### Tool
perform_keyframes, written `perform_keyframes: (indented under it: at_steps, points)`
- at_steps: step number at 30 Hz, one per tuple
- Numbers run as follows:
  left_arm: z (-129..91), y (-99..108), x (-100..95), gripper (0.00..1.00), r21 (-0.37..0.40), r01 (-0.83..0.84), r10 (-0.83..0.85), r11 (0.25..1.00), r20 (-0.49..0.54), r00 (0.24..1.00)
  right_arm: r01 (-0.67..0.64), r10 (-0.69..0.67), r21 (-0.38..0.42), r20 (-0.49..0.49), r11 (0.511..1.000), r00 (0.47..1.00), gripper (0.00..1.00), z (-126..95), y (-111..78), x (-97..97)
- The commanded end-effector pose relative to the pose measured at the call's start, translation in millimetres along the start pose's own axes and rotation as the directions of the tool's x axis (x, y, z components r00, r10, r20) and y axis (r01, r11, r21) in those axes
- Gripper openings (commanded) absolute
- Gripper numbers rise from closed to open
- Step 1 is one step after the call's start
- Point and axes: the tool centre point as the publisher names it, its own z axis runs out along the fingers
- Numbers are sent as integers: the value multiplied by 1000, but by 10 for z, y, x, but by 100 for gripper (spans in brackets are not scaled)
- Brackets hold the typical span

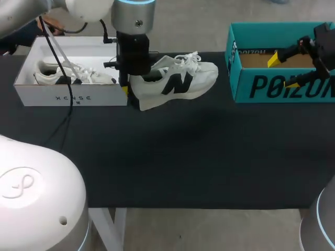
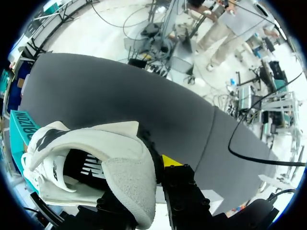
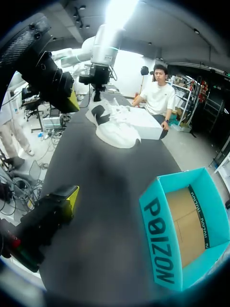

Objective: Take the shoe out of the shoebox, open the shoe tongue, remove and reinsert the insole, then place the shoe into the shoebox

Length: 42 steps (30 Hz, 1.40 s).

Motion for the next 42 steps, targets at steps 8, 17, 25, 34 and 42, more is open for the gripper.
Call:
perform_keyframes:
  at_steps: [8,17,25,34,42]
  points:
    - [-280,947,600,0,-21,-115,116,993,43,992,-1,1,1,4,1000,1000,100,6,4,3]
    - [-331,1424,855,0,-48,-218,219,975,32,975,-1,1,1,4,1000,1000,100,6,4,3]
    - [-307,1869,1211,0,-80,-249,250,965,-3,968,-1,1,1,4,1000,1000,100,6,4,3]
    - [-235,2371,1696,0,-102,-222,225,970,20,974,-1,1,1,4,1000,1000,100,6,4,3]
    - [-218,2473,1792,0,-77,-211,215,975,48,976,-1,1,1,4,1000,1000,100,6,4,3]
